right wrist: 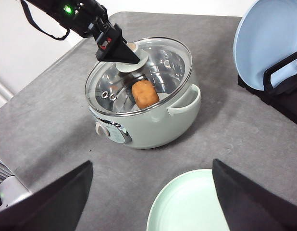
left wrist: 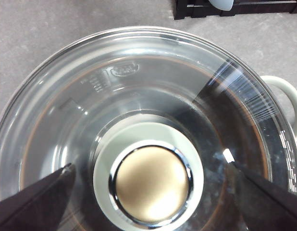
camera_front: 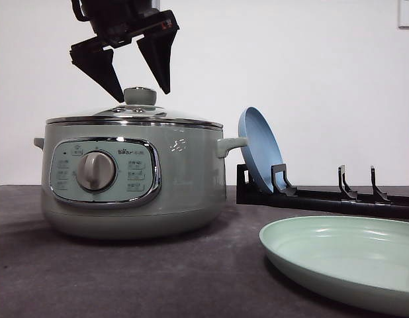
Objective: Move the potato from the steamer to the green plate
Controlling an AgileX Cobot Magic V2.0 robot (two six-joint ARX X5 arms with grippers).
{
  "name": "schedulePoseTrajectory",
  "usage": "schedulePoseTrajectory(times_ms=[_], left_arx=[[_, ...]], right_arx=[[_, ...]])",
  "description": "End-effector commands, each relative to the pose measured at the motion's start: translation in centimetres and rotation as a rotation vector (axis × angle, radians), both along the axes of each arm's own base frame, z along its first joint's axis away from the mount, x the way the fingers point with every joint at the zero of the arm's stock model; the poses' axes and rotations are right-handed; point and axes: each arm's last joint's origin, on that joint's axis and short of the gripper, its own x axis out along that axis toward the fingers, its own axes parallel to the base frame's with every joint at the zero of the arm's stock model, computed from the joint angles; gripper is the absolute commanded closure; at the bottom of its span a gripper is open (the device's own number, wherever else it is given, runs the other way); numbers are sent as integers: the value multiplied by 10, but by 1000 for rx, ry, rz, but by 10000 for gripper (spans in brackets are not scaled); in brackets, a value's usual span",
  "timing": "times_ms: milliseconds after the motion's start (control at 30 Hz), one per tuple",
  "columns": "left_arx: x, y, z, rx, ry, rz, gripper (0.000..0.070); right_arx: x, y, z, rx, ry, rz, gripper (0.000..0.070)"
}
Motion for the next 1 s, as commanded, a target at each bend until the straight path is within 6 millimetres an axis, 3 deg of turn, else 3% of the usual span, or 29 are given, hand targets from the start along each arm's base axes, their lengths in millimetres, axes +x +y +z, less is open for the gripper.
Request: schedulePoseTrajectory(times_ms=[0,167,300,500,667,800,967], left_arx=[[7,-6,-2,2,-11,-10,77],[9,-7,-6,7,3,-7,86],[8,-8,-6,7,4,-10,184],[7,-7,-7,14,21,-7,201],[7,-7,-7,14,22,-7,316],[7,-8,-7,13,22,-6,326],[7,-7,-8,10,30,4,465]], right_arx=[[-1,0,5,-1,-28,9,200],[-1,0,5,-1,-27,9,200],[-1,0,4,-4,-18,9,200],[-1,0,4,-5,-15,9,200],[-1,0,4,-5,-15,9,200],[-1,0,4,-5,-15,9,200],[-1,0,4,-8,-15,1,201]])
